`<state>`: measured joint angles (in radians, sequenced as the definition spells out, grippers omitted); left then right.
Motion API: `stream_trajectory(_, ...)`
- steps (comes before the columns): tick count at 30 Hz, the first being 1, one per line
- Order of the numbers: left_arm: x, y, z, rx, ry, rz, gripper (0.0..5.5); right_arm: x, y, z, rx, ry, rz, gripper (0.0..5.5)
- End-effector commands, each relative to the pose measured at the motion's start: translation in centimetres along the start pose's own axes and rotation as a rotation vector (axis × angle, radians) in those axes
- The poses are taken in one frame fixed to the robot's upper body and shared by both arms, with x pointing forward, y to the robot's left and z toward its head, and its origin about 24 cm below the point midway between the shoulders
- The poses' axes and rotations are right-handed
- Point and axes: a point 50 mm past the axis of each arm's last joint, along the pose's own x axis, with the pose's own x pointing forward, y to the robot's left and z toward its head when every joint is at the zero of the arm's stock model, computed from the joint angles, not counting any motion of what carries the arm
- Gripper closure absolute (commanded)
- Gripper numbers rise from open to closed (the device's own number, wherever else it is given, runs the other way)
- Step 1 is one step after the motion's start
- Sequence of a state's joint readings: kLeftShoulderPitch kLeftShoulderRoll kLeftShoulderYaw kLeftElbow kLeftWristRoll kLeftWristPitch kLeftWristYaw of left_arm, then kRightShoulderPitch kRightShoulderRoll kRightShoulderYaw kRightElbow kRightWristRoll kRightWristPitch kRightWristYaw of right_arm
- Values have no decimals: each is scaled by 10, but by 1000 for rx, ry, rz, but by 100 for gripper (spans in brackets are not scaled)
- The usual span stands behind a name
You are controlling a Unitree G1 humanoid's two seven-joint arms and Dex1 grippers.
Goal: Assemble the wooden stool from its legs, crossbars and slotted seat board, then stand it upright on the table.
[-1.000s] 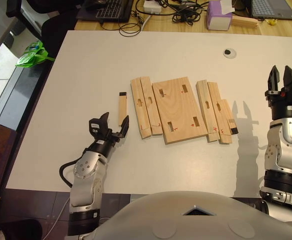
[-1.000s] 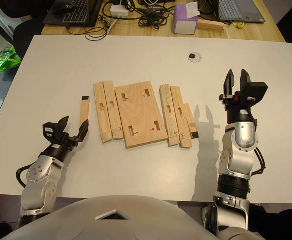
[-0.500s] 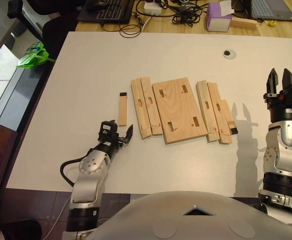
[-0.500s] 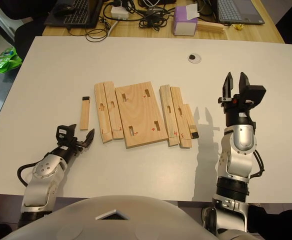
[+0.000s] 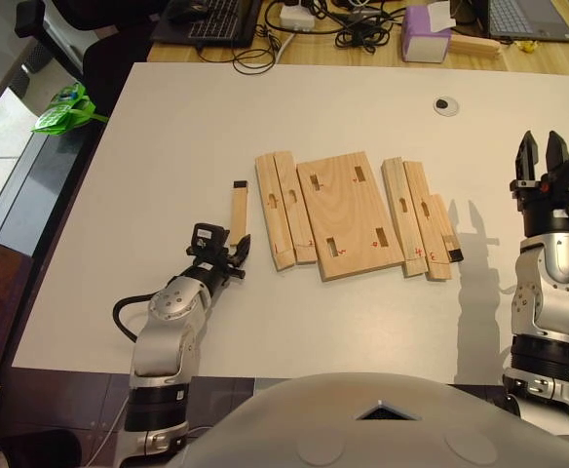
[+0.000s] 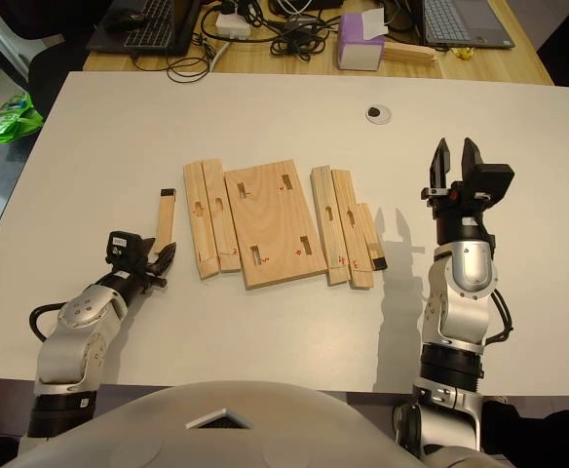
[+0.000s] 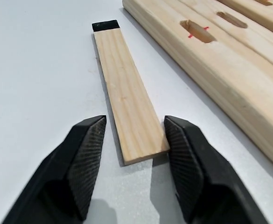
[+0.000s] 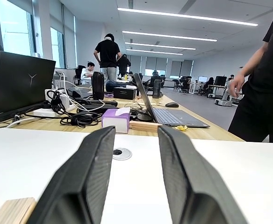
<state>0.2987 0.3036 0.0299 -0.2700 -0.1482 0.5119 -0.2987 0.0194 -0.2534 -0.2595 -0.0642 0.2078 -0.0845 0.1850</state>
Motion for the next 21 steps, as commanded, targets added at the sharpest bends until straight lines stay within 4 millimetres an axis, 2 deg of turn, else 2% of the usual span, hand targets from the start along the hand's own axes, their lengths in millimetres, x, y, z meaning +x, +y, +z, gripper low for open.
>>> stream_trajectory(1, -8, 0, -43, -18, 199, 13, 388, 6, -1, 3, -10, -10, 12, 381)
stream_trajectory(4, -7, -1, -44, -26, 194, 22, 418, 9, -2, 4, -13, -16, 22, 381)
stream_trajectory(9, 0, 6, -36, -59, 116, 128, 419, 15, -3, 6, -17, -26, 35, 381)
stream_trajectory(14, 6, 20, 7, -68, -131, 228, 419, 19, -4, 8, -36, -42, 42, 381)
stream_trajectory(17, 4, 28, 31, -34, -246, 290, 419, 30, -4, 10, -62, -58, 63, 381)
stream_trajectory(21, 3, 30, 68, 64, -413, 369, 419, 49, -7, 24, -125, -126, 67, 381)
